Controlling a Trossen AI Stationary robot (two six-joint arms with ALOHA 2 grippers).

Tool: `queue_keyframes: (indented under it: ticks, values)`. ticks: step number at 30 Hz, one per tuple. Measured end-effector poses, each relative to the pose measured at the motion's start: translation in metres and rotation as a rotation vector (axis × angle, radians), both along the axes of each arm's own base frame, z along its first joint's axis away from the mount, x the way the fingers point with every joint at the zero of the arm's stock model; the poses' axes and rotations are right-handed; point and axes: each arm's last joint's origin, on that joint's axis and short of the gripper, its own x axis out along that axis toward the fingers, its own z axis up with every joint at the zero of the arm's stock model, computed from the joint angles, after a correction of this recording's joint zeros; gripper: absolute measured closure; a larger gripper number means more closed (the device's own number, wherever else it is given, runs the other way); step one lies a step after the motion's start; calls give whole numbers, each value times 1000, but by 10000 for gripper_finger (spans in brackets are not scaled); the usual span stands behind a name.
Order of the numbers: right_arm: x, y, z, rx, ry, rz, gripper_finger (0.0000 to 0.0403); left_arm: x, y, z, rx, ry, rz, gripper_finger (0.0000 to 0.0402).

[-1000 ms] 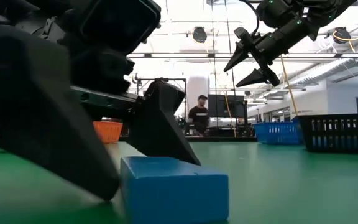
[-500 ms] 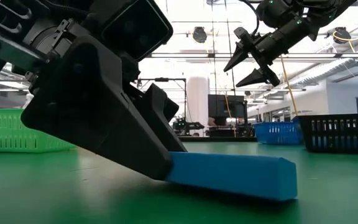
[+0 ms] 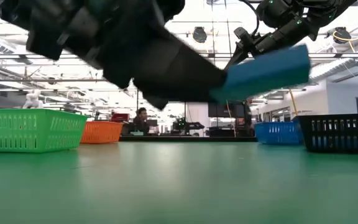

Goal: Sort & place blocks by color
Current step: Put the blue block into the black basket

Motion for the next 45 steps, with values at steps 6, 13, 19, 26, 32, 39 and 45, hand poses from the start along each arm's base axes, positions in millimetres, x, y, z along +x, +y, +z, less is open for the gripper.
queue_keyframes:
  ticks: [6,13,19,26,32,39,45]
  values:
    - [0,0,0,0,0,0,119,2,13,26,102,-112,153,279]
    - [1,0,2,-9,-17,0,119,7,37,41,286,-189,423,279]
    - [2,3,1,108,-57,55,119,11,63,41,402,-185,686,279]
    - [10,30,-8,267,-72,252,119,16,82,46,456,-209,773,279]
    - [15,56,-18,293,-53,260,119,19,88,51,521,-247,769,279]
    - [21,79,-25,339,-350,316,119,22,96,53,600,-261,721,279]
    - [18,93,-34,359,-422,328,119,24,100,58,591,-296,731,279]
